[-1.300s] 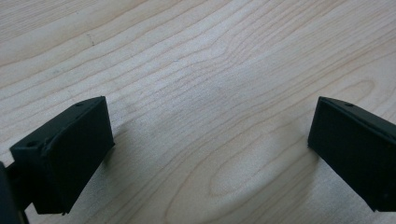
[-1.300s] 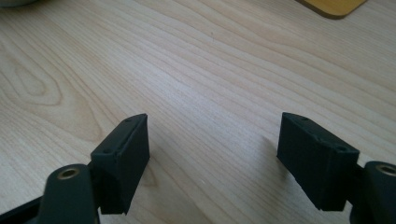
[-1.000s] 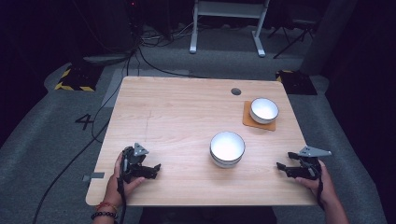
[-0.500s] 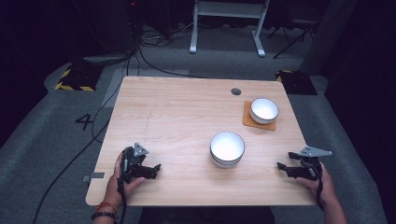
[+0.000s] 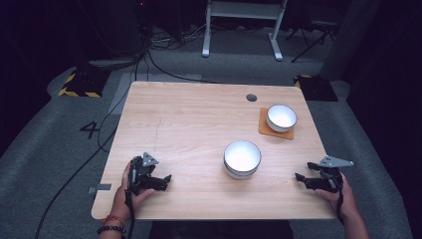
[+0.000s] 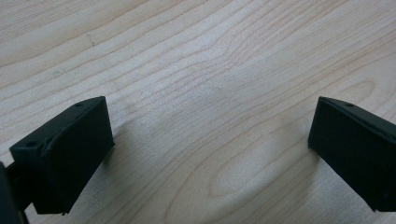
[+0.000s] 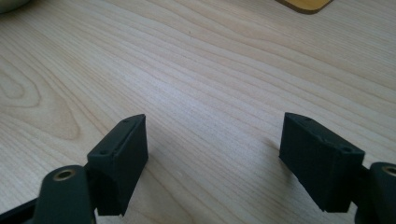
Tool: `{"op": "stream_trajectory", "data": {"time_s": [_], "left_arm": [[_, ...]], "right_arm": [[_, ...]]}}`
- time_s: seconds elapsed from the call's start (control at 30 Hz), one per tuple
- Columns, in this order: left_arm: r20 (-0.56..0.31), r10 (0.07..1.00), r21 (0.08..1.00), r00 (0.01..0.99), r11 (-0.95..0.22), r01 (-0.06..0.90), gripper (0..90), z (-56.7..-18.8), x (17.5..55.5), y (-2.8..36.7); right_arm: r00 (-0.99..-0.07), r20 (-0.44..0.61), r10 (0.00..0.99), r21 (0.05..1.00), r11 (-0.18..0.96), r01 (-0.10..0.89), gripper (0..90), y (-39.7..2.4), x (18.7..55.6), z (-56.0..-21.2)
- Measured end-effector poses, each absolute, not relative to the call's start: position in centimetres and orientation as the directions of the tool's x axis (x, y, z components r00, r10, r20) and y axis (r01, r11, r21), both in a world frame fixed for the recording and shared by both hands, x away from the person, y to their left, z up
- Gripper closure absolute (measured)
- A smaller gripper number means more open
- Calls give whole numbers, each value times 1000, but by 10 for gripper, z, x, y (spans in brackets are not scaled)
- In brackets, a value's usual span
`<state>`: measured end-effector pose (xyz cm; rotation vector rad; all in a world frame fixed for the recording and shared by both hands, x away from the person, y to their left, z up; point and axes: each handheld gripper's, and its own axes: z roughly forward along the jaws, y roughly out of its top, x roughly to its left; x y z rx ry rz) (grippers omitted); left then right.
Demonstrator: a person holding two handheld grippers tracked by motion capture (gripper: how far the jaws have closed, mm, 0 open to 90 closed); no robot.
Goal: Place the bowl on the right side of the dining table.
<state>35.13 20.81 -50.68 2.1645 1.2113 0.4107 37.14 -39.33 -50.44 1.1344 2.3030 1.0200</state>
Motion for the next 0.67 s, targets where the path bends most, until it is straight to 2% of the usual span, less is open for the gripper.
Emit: {"op": "stream_trajectory", "data": {"time_s": [0.67], "left_arm": [[-29, 845, 646, 534, -392, 655, 1, -507, 352, 208]], "right_arm": [[-594, -19, 804, 747, 406, 527, 236, -393, 371, -504]]}}
